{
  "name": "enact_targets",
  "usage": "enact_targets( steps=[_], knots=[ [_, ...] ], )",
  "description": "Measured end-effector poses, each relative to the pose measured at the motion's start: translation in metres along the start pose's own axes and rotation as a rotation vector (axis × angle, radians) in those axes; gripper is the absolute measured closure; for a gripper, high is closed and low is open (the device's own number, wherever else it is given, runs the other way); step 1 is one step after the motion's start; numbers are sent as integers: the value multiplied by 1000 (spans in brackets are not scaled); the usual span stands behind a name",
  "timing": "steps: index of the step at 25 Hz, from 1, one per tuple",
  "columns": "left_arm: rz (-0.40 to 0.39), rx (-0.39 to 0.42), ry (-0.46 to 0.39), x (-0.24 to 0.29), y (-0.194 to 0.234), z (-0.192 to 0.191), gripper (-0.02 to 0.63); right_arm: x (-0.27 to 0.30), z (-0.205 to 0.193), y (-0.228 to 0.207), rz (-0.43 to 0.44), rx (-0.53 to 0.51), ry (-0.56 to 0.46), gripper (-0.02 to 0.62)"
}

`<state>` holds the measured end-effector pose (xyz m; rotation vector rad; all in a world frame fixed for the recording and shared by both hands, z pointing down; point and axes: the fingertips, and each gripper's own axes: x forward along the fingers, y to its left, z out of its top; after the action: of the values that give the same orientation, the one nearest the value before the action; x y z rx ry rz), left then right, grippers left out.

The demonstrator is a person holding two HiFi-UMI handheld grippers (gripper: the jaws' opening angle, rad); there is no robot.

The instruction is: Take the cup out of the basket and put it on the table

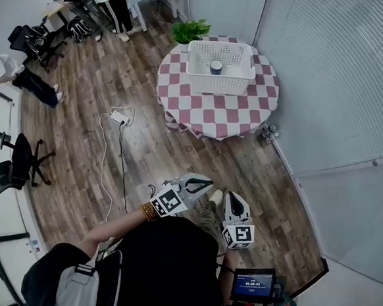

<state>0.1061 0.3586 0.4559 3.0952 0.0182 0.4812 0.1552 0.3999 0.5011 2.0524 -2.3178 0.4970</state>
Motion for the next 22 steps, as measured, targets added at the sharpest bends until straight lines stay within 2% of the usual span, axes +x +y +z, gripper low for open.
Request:
enact_targets(
  steps=[3,6,11,16,22],
  knots=[
    [19,9,-15,46,23,27,600,16,17,-58,0,4,-9,584],
    [63,-9,-20,80,46,38,601,32,30,-107,29,-12,6,584],
    [204,-61,-31,100,91,34,601,76,39,-173,104,-73,67,584],
    [327,-127,-28,79,135,20,601,130,56,-188,186,-109,112,584],
    [396,-205,-85,73,196,8,601,205,71,-178,287,-173,172,584]
  ],
)
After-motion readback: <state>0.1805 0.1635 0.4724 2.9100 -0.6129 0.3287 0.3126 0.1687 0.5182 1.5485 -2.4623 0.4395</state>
